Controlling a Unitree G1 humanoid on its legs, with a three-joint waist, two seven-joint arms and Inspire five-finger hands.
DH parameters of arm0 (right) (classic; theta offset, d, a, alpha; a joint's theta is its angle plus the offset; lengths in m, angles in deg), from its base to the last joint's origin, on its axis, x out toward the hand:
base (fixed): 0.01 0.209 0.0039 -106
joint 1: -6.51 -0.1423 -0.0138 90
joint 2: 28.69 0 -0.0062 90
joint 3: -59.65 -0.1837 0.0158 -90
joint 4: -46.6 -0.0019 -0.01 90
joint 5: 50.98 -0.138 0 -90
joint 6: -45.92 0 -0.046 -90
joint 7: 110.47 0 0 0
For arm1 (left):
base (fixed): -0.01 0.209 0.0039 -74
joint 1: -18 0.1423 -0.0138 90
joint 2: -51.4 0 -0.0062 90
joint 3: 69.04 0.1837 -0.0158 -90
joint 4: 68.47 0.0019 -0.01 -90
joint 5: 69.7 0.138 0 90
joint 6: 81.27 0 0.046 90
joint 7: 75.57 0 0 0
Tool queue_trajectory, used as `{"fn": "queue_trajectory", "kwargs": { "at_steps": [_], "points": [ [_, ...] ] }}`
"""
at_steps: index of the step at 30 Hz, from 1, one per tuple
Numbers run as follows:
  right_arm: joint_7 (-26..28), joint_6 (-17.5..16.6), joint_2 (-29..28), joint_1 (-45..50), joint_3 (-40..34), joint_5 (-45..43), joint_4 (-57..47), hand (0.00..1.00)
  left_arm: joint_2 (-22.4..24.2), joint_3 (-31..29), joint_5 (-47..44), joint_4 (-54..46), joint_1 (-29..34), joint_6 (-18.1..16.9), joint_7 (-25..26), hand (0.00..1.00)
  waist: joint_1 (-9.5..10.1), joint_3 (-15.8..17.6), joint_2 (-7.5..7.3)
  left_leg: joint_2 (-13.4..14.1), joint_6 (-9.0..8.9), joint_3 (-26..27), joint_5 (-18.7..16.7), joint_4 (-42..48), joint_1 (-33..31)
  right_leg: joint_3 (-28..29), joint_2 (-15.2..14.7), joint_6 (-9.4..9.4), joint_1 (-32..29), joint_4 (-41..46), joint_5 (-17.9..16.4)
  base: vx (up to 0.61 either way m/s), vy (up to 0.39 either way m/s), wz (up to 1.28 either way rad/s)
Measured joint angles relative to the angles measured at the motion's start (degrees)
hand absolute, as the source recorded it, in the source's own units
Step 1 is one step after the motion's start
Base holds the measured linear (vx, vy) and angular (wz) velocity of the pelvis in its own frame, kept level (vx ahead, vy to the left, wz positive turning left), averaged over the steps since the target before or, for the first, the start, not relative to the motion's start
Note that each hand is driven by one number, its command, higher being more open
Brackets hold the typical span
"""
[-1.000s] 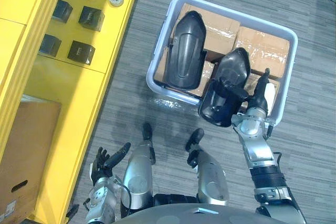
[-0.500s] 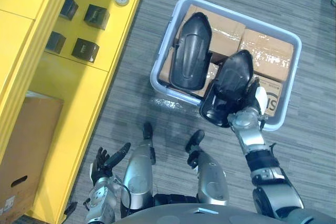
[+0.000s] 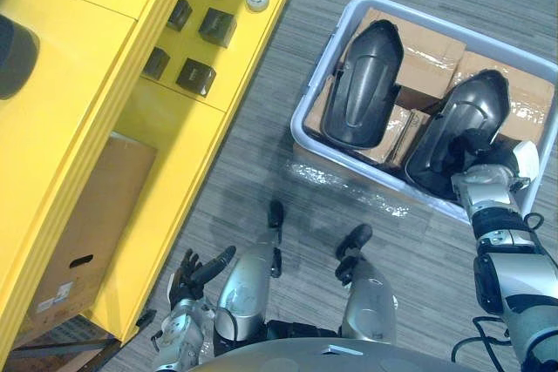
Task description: Walk over and take three plastic housings, then place them on the shelf
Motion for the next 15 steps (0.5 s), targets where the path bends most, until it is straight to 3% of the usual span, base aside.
{"fn": "queue_trajectory", "kwargs": {
  "at_steps": [2, 10, 15],
  "points": [
    [0.17, -1.86, -0.44, -0.01, -0.02, 1.01, -1.08, 0.0, 0.29, 0.33, 0.01, -0.2, 0.02, -0.05, -0.23, 1.0, -0.12, -0.31, 0.63, -0.01, -0.03, 0.07, 0.22, -0.98, 1.61, -0.01, 0.02, -0.06, 1.08, 0.05, -0.07, 0.04, -0.031, -0.03],
    [0.73, -2.89, -4.2, 6.13, -3.25, 4.04, -9.41, 0.0, 0.83, -0.06, 0.26, -2.22, 0.68, -0.05, -0.5, 1.0, -0.66, -0.41, 0.69, -0.12, -0.3, 0.19, 1.12, -5.54, 7.23, -0.31, 0.48, 0.06, 5.08, -1.04, -0.31, 0.02, -0.015, -0.01],
    [-0.51, -2.89, -9.54, 12.91, -4.34, 8.44, -19.0, 0.0, 2.16, -3.67, 2.42, -4.29, 0.84, 0.09, -0.52, 1.0, -1.9, -1.98, -0.68, 0.28, -0.7, 1.03, 0.98, -6.67, 9.35, -0.51, 1.74, 0.77, 7.69, -4.35, 0.26, 0.04, -0.033, -0.06]
  ]
}}
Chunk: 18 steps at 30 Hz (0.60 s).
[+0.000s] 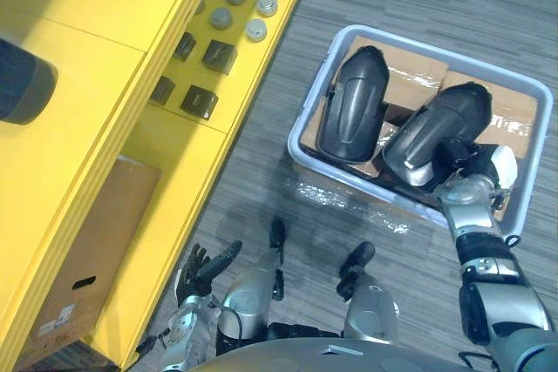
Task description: Walk over and take three plastic housings, then place them on the shelf
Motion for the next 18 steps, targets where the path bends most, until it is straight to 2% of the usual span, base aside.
{"fn": "queue_trajectory", "kwargs": {
  "at_steps": [4, 7, 9, 11, 14, 17, 18],
  "points": [
    [-0.1, 0.0, -5.78, 6.78, 0.22, 5.85, -8.72, 0.0, 0.14, -4.38, 7.29, -5.3, 0.58, 1.32, 1.72, 1.0, -0.45, -4.9, -2.74, 1.36, -0.81, 2.02, -1.4, 0.04, 2.49, 0.85, 2.31, 0.05, 3.0, -3.89, 0.75, 0.11, -0.073, -0.26],
    [-0.2, -0.15, -5.85, 10.16, 0.39, 8.98, -11.81, 0.0, -0.61, -6.58, 11.54, -12.15, 0.7, 1.76, 2.96, 1.0, -0.54, -8.88, -4.01, 2.5, -1.73, 3.41, -2.4, 0.05, 4.54, 1.77, 3.94, 0.04, 4.92, -5.73, 0.76, 0.11, -0.078, -0.26],
    [-0.45, -1.09, -5.76, 11.06, 0.34, 10.74, -13.13, 0.0, -1.16, -7.86, 13.46, -15.84, 0.76, 2.43, 2.91, 1.0, -0.88, -10.57, -4.08, 3.17, -2.22, 4.32, -3.13, 0.06, 6.05, 2.32, 4.76, 0.0, 6.21, -6.49, 0.73, 0.07, -0.061, -0.29],
    [-0.54, -1.59, -4.55, 11.92, 0.19, 13.05, -14.7, 0.0, -1.21, -8.96, 14.06, -20.76, 0.69, 2.75, 1.83, 1.0, -2.17, -12.32, -3.79, 3.46, -2.43, 4.65, -3.64, 0.07, 6.95, 2.34, 5.18, -0.01, 7.27, -7.24, 0.73, 0.04, -0.034, -0.1],
    [-0.44, -1.96, -2.72, 11.93, 0.12, 15.15, -14.71, 0.0, -1.77, -9.18, 15.77, -25.14, -0.68, 3.77, -0.23, 1.0, -2.22, -12.81, -3.53, 3.75, -2.58, 4.91, -4.58, 1.43, 7.15, 2.43, 5.37, -0.01, 8.11, -7.61, 0.73, 0.01, -0.006, -0.05],
    [0.48, -3.74, -0.65, 11.38, 0.84, 17.25, -14.71, 0.0, -3.73, -8.42, 15.76, -28.85, -1.54, 5.65, -3.37, 1.0, -2.21, -14.08, -2.96, 4.13, -2.68, 5.01, -5.32, 2.55, 7.15, 2.36, 5.65, -0.01, 8.58, -7.72, 0.73, 0.01, -0.003, -0.02],
    [1.44, -5.52, 0.92, 10.48, 2.04, 18.18, -14.74, 0.0, -5.18, -8.37, 15.41, -30.05, -2.58, 6.76, -5.56, 1.0, -2.12, -14.8, -2.65, 4.44, -2.93, 5.14, -5.6, 3.03, 7.16, 2.34, 5.89, -0.01, 8.71, -7.71, 0.73, 0.02, -0.01, -0.05]
  ]
}}
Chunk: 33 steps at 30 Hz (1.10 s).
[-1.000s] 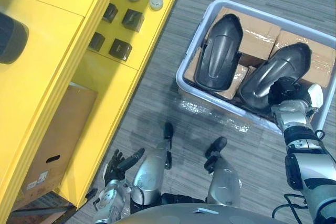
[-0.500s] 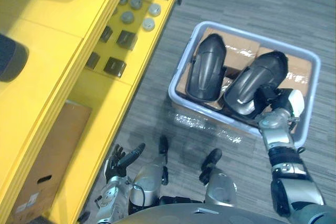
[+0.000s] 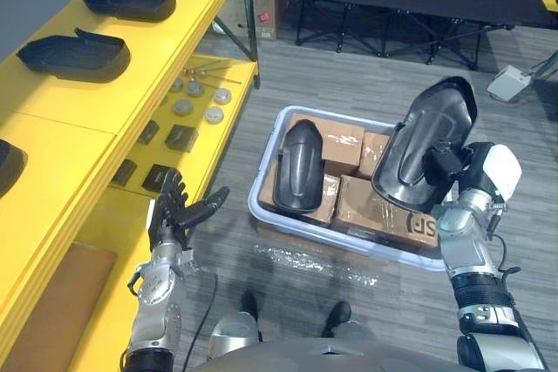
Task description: Walk over and take three plastic housings, then place them on the shelf
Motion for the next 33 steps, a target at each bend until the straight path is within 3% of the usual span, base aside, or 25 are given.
{"fn": "queue_trajectory", "kwargs": {
  "at_steps": [4, 8, 11, 14, 27, 33],
  "points": [
    [1.41, -4.21, 3.9, -2.55, 2.53, 3.49, -0.39, 0.0, -2.48, -0.02, -6.09, -2.02, -2.97, 3.08, -5.17, 1.0, 0.01, -0.48, 0.55, 0.32, -0.08, -0.02, -0.59, 1.25, -0.07, -0.02, 0.14, 0.0, 0.54, 0.0, 0.0, 0.0, -0.003, -0.01],
    [1.86, -10.22, 5.55, -5.4, 4.99, 6.09, -0.4, 0.0, -4.29, 1.83, -22.44, -2.38, -6.09, 9.35, -13.75, 1.0, -0.03, -2.51, 0.6, 0.37, -0.09, 0.11, -0.86, 1.72, 0.07, 0.08, 0.13, 0.0, 0.81, -0.03, 0.0, 0.0, 0.004, -0.01],
    [1.85, -14.66, 5.6, -7.39, 6.66, 9.4, -0.39, 0.0, -4.69, 3.78, -27.92, -2.41, -7.3, 11.35, -19.79, 1.0, -0.05, -2.87, 0.26, 0.41, -0.14, 0.76, -1.03, 1.82, 0.5, 0.62, 0.13, 0.0, 0.87, -0.01, 0.01, 0.0, 0.02, -0.1],
    [1.79, -17.27, 5.69, -8.1, 7.9, 10.48, -0.39, 0.0, -4.69, 4.2, -29.69, -2.41, -7.75, 12.16, -21.9, 1.0, -0.12, -3.21, 0.24, 0.59, -0.16, 1.43, -1.74, 2.8, 0.48, 1.24, 0.14, 0.0, 0.88, 0.01, 0.0, 0.0, 0.023, -0.11],
    [1.61, -23.41, 5.09, -8.78, 12.33, 12.55, -0.38, 0.0, -4.45, 9.6, -31.81, 2.11, -12.51, 13.64, -21.99, 1.0, -0.97, -5.21, 0.3, 0.47, -0.23, 1.44, -1.91, 2.91, 0.47, 1.35, 0.14, -0.02, 0.85, -0.09, 0.02, 0.0, 0.002, -0.01],
    [1.4, -25.44, 0.55, -8.86, 14.87, 12.55, -0.36, 0.0, -2.86, 14.25, -31.92, 8.14, -16.5, 13.69, -19.73, 1.0, -1.23, -6.29, -0.16, 0.81, -0.22, 1.41, -1.84, 2.82, 0.28, 1.6, 0.77, -0.63, 0.9, -1.25, 0.71, 0.0, 0.006, -0.02]
  ]
}}
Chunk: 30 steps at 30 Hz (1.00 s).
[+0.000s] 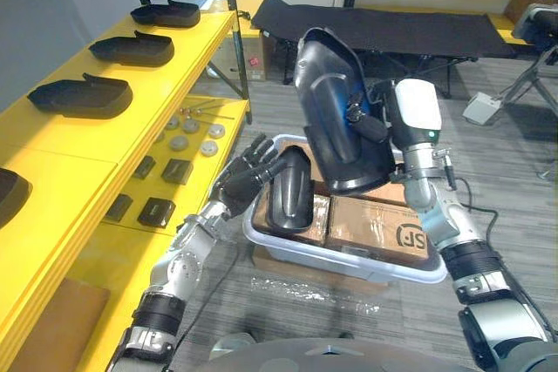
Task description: Walk over and take three plastic housings, then place them on the shelf
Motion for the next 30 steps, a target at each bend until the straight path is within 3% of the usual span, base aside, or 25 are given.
{"fn": "queue_trajectory", "kwargs": {
  "at_steps": [18, 19, 30],
  "points": [
    [-0.02, -0.01, -6.34, -0.86, 5.44, -2.94, 0.8, 0.0, 2.72, 3.35, 0.49, 2.31, -4.11, -0.63, 3.42, 1.0, -0.21, -0.88, -1.52, 0.26, -0.01, 0.36, 0.11, 0.07, 0.32, 0.43, 0.29, -0.36, 0.04, -0.01, 0.26, 0.0, 0.004, -0.01],
    [-0.02, 0.0, -6.37, -0.86, 5.54, -3.32, 1.08, 0.0, 2.73, 3.36, 0.44, 2.32, -4.14, -0.66, 3.46, 0.0, -0.14, -0.89, -1.53, 0.26, -0.01, 0.34, 0.14, 0.07, 0.32, 0.42, 0.29, -0.38, 0.06, -0.02, 0.27, 0.0, 0.0, 0.0],
    [-1.47, 1.43, -6.69, -0.86, 6.63, -5.27, 1.31, 0.0, 2.81, 5.35, 0.51, 2.34, -4.32, -1.77, 4.14, 0.0, -0.23, -0.92, -1.76, 0.27, 0.0, 0.31, 0.28, 0.07, 0.32, 0.4, 0.31, -0.62, 0.07, -0.06, 0.46, 0.0, 0.0, 0.0]
  ]
}}
